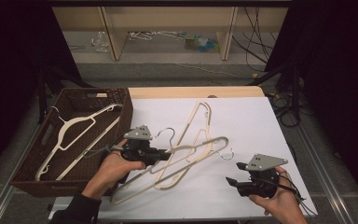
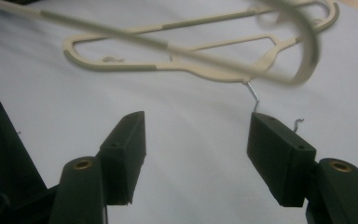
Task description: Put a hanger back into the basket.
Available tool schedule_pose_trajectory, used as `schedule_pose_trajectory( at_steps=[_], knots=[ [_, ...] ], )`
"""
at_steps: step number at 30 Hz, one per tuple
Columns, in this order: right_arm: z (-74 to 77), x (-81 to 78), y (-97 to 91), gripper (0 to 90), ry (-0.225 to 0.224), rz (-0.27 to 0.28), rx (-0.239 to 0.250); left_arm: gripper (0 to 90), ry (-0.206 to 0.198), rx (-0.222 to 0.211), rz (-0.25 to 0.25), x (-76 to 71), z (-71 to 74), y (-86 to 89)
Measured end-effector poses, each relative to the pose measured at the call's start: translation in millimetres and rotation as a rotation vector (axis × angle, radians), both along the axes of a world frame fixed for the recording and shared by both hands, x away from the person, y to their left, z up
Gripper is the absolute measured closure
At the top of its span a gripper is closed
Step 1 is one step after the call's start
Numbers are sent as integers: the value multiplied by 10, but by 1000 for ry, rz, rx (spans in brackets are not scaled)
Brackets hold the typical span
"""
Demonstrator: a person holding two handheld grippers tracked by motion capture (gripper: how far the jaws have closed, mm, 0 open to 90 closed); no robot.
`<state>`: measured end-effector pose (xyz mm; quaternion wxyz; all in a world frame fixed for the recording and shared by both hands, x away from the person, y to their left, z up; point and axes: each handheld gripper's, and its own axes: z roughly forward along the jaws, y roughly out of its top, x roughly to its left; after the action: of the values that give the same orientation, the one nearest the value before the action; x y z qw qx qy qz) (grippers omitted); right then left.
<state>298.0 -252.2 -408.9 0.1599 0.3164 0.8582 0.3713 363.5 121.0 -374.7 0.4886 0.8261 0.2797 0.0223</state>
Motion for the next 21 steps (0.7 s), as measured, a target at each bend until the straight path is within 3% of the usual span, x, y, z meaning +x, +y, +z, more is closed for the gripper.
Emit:
schedule_pose_trajectory(
  at_steps=[2, 7, 11, 12, 15, 17, 21],
  knots=[
    [-61, -8, 23, 378, 13, -1, -1, 853, -1, -61, 46, 27, 84, 130],
    [-109, -14, 58, 380, 22, 20, -7, 853, -3, -118, 98, 30, 204, 276],
    [-118, -23, 75, 381, 35, 24, -8, 853, -25, -167, 148, -1, 375, 401],
    [-125, -20, 75, 381, 34, 22, -11, 853, -40, -197, 162, -19, 464, 468],
    [-131, -20, 74, 381, 36, 20, -11, 853, -48, -235, 171, -38, 536, 525],
    [-134, -19, 78, 382, 38, 21, -10, 853, -45, -292, 180, -52, 614, 611],
    [-135, -24, 76, 382, 39, 20, -8, 853, -52, -331, 187, -54, 677, 713]
  ],
)
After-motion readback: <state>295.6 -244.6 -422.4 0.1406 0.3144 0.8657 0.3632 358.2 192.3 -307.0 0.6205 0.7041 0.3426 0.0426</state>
